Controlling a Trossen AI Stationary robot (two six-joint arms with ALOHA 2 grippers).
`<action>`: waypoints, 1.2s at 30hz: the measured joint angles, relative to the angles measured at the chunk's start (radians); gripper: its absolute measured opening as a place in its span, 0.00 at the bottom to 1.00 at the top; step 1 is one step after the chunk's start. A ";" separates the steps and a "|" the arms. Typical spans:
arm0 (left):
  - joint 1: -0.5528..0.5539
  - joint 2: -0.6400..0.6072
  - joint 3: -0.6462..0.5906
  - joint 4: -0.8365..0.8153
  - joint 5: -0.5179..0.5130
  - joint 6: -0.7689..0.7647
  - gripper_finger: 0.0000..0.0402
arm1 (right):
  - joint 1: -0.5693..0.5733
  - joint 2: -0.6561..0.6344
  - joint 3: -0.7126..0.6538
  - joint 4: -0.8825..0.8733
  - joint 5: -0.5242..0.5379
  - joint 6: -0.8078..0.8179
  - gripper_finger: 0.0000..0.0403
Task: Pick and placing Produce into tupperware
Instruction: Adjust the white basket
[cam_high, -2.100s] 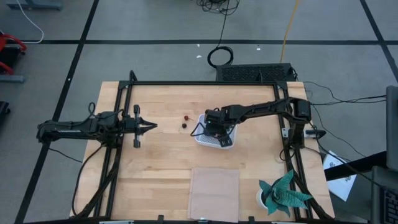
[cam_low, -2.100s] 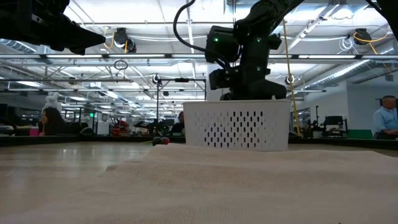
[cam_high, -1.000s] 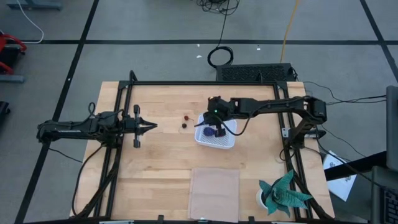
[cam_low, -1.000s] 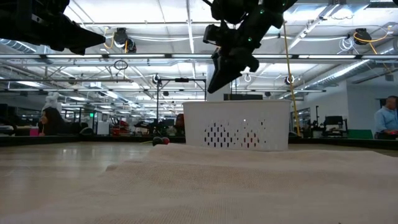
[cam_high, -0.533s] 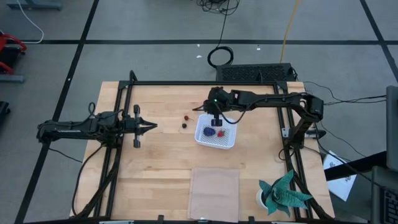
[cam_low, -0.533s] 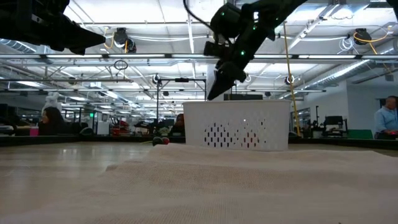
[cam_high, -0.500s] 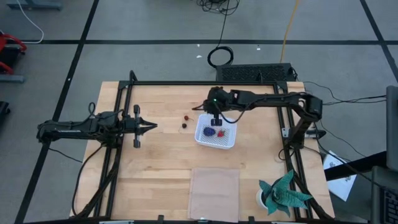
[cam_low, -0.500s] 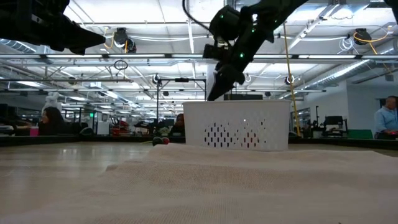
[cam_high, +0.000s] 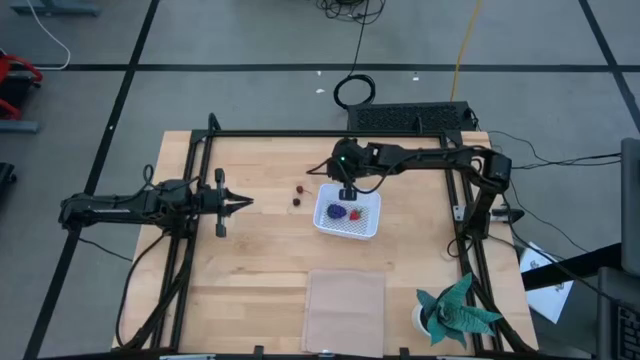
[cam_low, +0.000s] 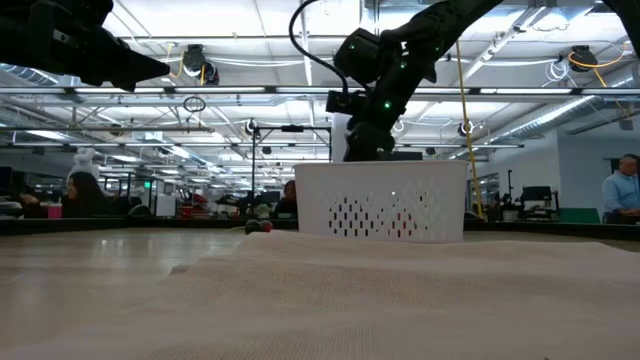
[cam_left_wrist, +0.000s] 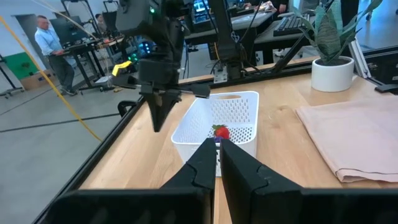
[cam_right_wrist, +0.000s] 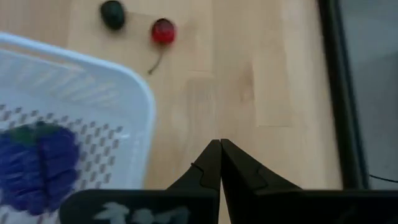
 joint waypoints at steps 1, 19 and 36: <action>0.000 0.000 0.000 0.000 -0.001 0.000 0.06 | 0.001 0.000 0.000 -0.013 -0.012 0.000 0.00; 0.000 0.000 0.000 0.000 -0.001 -0.003 0.06 | 0.050 0.013 -0.001 -0.006 -0.035 -0.002 0.00; 0.000 0.000 0.000 0.000 -0.001 -0.005 0.06 | 0.074 0.012 -0.001 0.002 -0.059 0.000 0.00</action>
